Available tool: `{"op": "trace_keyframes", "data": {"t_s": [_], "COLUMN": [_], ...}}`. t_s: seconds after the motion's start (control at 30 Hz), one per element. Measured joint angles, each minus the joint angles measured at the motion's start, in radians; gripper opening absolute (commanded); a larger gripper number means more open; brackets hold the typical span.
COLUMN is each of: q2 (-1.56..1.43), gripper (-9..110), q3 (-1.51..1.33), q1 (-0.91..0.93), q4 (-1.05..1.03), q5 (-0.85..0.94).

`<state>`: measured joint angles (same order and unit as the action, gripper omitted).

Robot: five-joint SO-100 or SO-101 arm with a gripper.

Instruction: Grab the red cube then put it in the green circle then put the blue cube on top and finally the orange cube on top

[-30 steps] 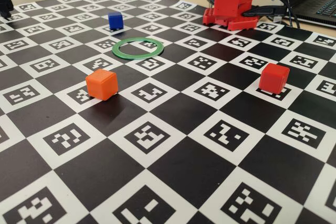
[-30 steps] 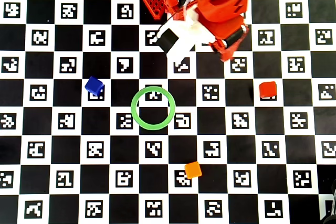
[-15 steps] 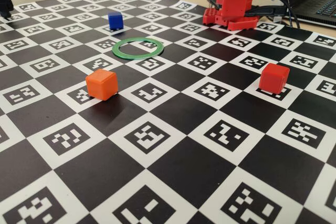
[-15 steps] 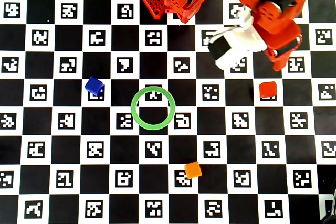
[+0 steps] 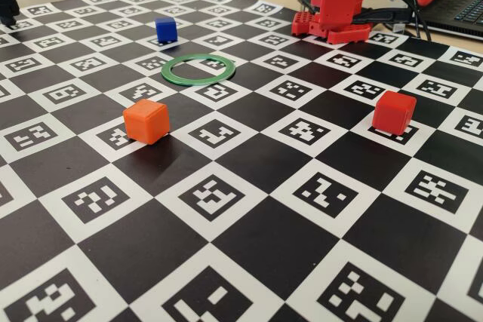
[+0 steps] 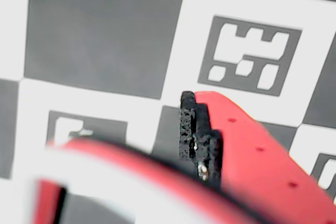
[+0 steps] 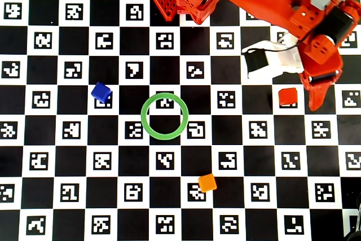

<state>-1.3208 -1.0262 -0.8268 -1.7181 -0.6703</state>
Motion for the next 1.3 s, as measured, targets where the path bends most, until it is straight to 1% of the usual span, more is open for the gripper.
{"op": "trace_keyframes", "data": {"t_s": [0.17, 0.4, 0.63, 0.93, 1.3], "q2": [0.006, -0.015, -0.031, -0.031, -0.031], "gripper": [44, 44, 44, 43, 43], "q3": [-0.026, -0.293, -0.462, -0.583, -0.630], "q1": [-0.003, 0.026, 0.026, 0.026, 0.026], "q4": [0.037, 0.206, 0.362, 0.492, 0.586], "q5": [-0.034, -0.061, -0.051, -0.049, -0.023]}}
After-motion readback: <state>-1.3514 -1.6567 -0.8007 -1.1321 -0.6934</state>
